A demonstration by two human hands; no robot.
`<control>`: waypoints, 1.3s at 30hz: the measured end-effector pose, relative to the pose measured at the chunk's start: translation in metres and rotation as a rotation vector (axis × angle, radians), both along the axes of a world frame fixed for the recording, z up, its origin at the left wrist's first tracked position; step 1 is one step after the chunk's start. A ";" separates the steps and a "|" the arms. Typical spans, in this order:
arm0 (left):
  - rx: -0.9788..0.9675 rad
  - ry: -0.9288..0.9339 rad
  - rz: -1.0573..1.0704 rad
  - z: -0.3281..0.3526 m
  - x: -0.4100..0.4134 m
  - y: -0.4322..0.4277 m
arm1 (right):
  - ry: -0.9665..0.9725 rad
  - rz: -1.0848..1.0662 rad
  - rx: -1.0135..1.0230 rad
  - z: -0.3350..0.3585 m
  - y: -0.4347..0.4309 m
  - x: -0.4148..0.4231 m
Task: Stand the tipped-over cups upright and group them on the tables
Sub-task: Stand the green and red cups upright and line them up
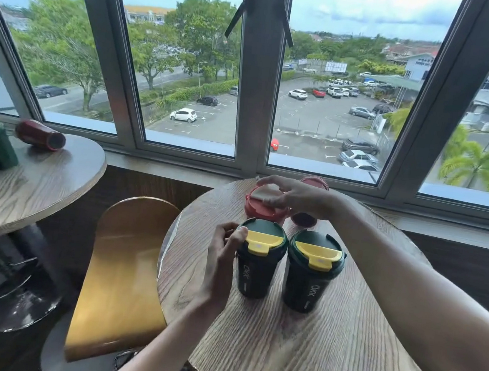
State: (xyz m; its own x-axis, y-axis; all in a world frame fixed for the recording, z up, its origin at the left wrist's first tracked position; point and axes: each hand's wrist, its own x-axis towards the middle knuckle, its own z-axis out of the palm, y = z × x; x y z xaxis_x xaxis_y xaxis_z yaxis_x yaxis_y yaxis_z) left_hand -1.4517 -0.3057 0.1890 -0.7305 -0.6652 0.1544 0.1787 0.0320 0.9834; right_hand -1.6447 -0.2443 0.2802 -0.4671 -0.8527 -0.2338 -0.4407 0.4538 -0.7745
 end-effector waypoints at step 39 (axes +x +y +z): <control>-0.117 -0.419 -0.669 0.045 -0.104 -0.114 | -0.281 -0.818 -0.075 -0.062 -0.007 -0.139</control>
State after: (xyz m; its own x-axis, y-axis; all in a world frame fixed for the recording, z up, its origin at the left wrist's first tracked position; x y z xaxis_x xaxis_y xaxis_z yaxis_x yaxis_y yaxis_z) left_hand -1.5557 -0.4200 0.2341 -0.9819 -0.0612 -0.1792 -0.1868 0.1560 0.9699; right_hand -1.7836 -0.2517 0.2181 -0.8737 -0.2920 -0.3890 0.2138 0.4879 -0.8463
